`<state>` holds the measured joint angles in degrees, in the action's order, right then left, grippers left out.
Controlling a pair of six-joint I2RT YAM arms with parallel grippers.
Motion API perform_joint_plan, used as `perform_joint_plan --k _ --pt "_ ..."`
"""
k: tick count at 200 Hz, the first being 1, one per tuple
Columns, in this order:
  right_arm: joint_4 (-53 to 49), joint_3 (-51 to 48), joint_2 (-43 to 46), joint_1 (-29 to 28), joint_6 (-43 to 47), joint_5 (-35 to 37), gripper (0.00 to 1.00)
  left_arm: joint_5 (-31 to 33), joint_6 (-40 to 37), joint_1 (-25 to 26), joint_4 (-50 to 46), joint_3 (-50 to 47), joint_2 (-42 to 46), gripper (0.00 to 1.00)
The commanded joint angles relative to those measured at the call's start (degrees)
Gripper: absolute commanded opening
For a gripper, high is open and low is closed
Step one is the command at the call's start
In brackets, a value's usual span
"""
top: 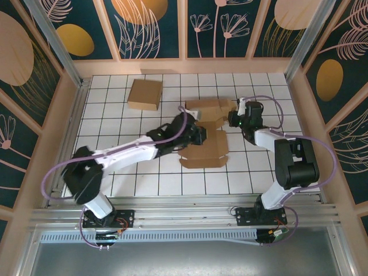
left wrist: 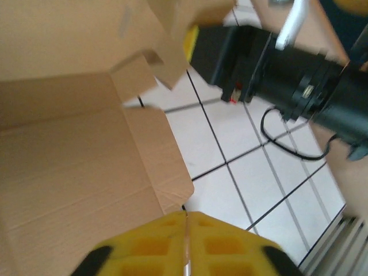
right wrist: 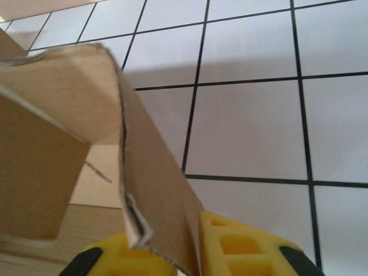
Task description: Fold the paper box
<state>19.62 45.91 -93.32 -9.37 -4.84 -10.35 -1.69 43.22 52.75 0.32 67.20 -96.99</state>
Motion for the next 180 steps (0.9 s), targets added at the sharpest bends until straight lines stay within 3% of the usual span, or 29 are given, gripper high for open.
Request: perform_joint_plan --k 1,28,87,123,160,180 --pt "-0.3 -1.6 3.8 -1.1 0.0 1.9 0.13 -0.2 5.1 0.3 8.1 1.9 -8.6 0.0" --pt "-0.9 -2.9 5.9 -1.8 -0.3 3.0 0.08 -1.5 5.6 0.3 9.4 6.8 -16.9 0.0" --pt "-1.1 -2.6 5.5 -3.7 -1.0 3.6 0.06 -7.5 7.1 0.3 13.2 10.9 -25.1 0.0" --pt "-1.4 -2.1 4.9 -4.4 -1.3 3.9 0.05 -5.7 6.7 0.3 10.3 13.9 -28.2 0.0" --pt "-2.6 -2.0 4.6 -4.7 0.2 5.1 0.05 2.0 4.1 0.3 7.7 8.7 -23.9 0.0" --pt "-2.9 -2.0 4.6 -4.8 1.2 5.7 0.05 3.0 0.9 0.3 9.3 5.5 -18.5 0.0"
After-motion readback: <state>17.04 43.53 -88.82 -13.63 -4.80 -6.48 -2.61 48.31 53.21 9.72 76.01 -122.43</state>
